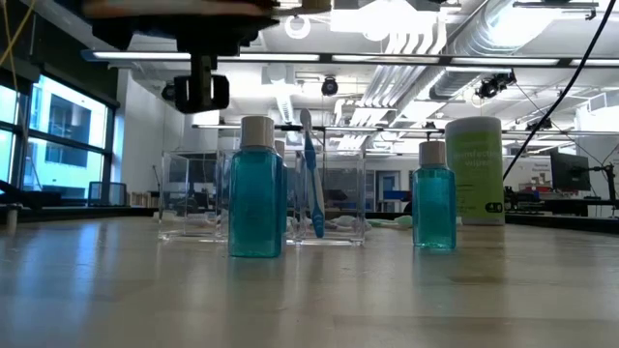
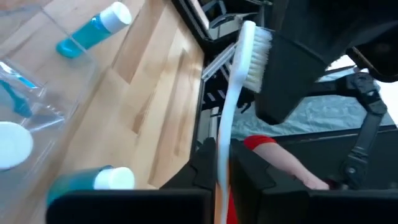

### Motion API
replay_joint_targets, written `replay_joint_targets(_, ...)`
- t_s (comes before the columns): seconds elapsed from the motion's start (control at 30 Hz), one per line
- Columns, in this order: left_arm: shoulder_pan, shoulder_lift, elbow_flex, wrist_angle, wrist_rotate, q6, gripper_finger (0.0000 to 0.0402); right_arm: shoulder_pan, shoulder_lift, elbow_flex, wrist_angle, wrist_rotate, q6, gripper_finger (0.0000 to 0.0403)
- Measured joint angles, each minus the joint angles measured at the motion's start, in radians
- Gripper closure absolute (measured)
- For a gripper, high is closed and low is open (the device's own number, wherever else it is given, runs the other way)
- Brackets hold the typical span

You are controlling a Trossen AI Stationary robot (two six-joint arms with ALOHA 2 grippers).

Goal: Pick & Place toothbrushing station
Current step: Put the orange toothbrush into the transparent organizer

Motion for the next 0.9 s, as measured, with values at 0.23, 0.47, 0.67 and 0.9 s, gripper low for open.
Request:
replay_joint_targets(0.23,0.000,0.001,0.000,0.003,-0.021,0.029,0.0388,0.000,0.000,0.000,0.002,0.003,0.000,0.0401)
replay_joint_targets(0.47,0.000,0.001,0.000,0.009,-0.021,0.038,0.0389,0.001,0.000,0.000,0.026,0.025,0.008,0.0395)
replay_joint_targets(0.67,-0.001,0.001,0.000,0.009,-0.019,0.049,0.0391,0.035,0.000,0.000,0.063,0.168,0.032,0.0341)
replay_joint_targets(0.9,-0.001,-0.006,0.000,0.007,-0.037,0.096,0.0391,0.112,-0.006,-0.001,0.115,0.415,0.082,0.0227)
